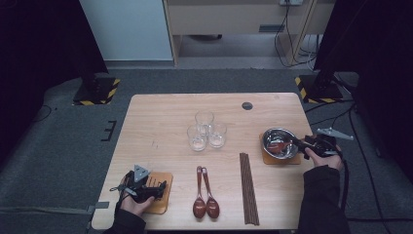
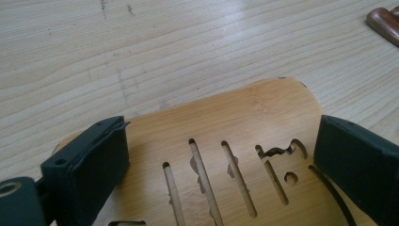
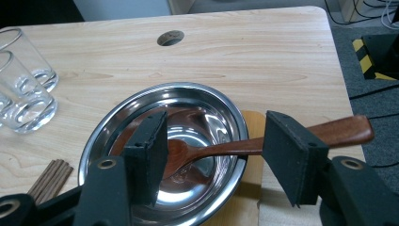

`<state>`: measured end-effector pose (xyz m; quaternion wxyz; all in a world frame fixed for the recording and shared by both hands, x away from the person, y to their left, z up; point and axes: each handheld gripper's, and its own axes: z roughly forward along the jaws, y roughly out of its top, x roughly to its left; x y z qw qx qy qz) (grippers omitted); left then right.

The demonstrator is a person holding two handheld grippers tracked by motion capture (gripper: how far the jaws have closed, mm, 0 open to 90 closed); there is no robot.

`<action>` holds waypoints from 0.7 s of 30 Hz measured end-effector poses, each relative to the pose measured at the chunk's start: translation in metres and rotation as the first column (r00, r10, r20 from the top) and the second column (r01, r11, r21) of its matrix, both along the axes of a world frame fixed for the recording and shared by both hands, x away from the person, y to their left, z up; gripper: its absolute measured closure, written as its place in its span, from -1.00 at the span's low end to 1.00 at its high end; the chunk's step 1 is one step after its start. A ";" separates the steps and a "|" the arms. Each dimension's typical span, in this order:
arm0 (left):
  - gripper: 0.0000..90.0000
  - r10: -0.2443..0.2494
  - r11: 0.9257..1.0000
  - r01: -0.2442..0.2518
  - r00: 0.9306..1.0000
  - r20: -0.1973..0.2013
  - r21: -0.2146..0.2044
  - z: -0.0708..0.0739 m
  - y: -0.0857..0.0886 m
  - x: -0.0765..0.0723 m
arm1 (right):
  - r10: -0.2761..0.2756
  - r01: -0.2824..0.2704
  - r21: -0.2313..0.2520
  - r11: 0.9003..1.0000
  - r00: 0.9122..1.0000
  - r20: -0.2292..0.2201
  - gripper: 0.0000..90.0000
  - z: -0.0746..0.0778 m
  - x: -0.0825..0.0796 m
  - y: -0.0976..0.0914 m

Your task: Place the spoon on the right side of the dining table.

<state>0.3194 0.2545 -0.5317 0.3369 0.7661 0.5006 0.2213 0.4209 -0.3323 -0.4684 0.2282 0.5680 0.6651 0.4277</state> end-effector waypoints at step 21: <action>-0.94 -0.001 1.000 0.001 1.000 0.001 0.000 0.000 0.000 0.000 | 0.004 -0.004 -0.018 1.000 1.000 -0.016 -0.08 -0.009 0.019 -0.002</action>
